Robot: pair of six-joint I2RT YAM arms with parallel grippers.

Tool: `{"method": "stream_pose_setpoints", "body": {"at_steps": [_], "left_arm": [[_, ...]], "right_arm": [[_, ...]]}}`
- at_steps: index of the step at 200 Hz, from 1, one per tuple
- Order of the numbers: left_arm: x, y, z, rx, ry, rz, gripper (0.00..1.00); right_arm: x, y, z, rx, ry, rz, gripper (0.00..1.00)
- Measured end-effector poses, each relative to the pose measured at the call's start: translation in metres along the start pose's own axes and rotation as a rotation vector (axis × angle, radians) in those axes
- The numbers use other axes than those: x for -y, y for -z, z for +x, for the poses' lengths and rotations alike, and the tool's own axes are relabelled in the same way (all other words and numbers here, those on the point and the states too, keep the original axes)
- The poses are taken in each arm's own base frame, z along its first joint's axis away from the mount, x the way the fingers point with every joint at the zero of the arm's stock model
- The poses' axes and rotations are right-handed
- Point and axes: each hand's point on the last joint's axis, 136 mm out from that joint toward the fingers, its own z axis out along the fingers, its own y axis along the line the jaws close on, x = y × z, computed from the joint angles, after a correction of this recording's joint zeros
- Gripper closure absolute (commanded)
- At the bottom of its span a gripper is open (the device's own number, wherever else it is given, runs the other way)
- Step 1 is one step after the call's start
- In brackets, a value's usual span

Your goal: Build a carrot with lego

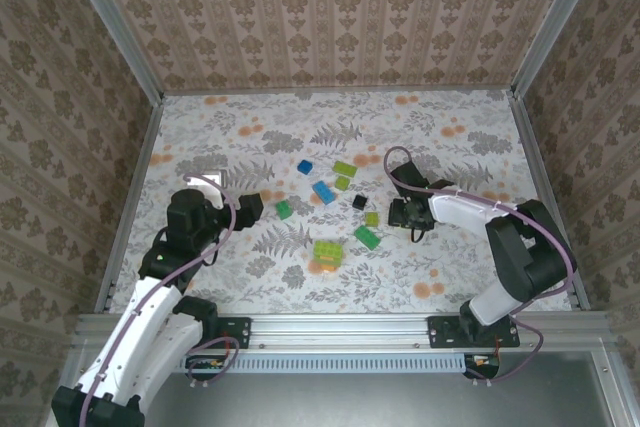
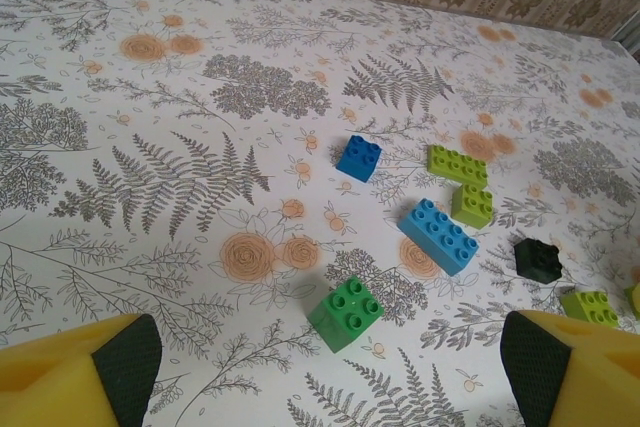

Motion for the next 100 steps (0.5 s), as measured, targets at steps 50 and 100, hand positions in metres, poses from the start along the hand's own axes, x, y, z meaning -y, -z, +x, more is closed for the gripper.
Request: {"method": "stream_pose_setpoints", "body": {"at_steps": [50, 100], "left_arm": [[0.003, 0.0, 0.0, 0.001, -0.002, 0.013, 0.09], [0.021, -0.002, 0.002, 0.021, -0.033, 0.115, 0.09]], "right_arm": [[-0.001, -0.001, 0.0, 0.003, 0.0, -0.01, 0.57], [-0.003, 0.006, -0.005, 0.024, -0.004, -0.034, 0.63]]}}
